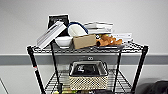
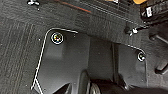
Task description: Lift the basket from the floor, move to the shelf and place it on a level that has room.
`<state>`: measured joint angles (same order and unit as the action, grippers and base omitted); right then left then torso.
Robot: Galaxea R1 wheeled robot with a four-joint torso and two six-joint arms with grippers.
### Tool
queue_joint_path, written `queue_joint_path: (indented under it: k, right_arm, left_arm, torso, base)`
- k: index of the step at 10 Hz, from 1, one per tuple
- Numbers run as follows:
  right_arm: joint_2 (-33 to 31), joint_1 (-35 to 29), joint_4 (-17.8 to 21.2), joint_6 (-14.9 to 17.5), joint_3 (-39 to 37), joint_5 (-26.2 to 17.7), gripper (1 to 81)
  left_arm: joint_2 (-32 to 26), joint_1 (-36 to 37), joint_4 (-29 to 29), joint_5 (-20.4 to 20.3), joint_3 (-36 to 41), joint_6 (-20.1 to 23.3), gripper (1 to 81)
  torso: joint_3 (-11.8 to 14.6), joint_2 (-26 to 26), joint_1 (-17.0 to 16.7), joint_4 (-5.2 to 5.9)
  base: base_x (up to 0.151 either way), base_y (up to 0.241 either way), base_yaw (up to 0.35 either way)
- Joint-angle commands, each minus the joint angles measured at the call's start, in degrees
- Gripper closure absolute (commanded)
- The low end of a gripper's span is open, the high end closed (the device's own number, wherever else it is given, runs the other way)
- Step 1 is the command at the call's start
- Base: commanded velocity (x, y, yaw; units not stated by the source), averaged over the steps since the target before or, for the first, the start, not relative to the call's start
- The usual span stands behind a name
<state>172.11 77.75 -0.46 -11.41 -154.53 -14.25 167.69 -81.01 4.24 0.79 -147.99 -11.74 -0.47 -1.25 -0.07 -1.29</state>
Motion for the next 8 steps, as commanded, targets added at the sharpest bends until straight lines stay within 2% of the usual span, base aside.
queue_joint_path:
  k: [1, 3, 6, 8]
  right_arm:
    - [1.9, -3.1, -0.3, 0.0, -2.1, 0.5, 1.0]
    - [3.4, -2.2, -2.3, 0.0, -3.5, 1.2, 1.0]
    - [4.1, -0.9, -2.7, 0.0, -3.2, 2.7, 1.0]
    - [4.2, -0.2, -2.7, 0.0, -3.2, 2.7, 1.0]
  left_arm:
    - [2.9, 3.3, -1.2, 2.5, -3.7, 1.1, 1.0]
    - [4.8, 3.3, -1.3, 2.3, -5.8, 1.9, 1.0]
    - [8.2, 3.0, -1.3, 2.6, -11.5, 2.4, 1.0]
    - [8.5, 1.9, -1.3, 2.1, -11.6, 2.4, 1.0]
  torso:
    - [0.0, 0.0, 0.1, 0.00]
    - [0.0, 0.0, 0.1, 0.00]
    - [0.0, 0.0, 0.1, 0.00]
    - [0.0, 0.0, 0.1, 0.00]
  base:
    - [0.000, 0.000, 0.000]
    - [0.000, 0.000, 0.000]
    - [0.000, 0.000, 0.000]
    - [0.000, 0.000, 0.000]
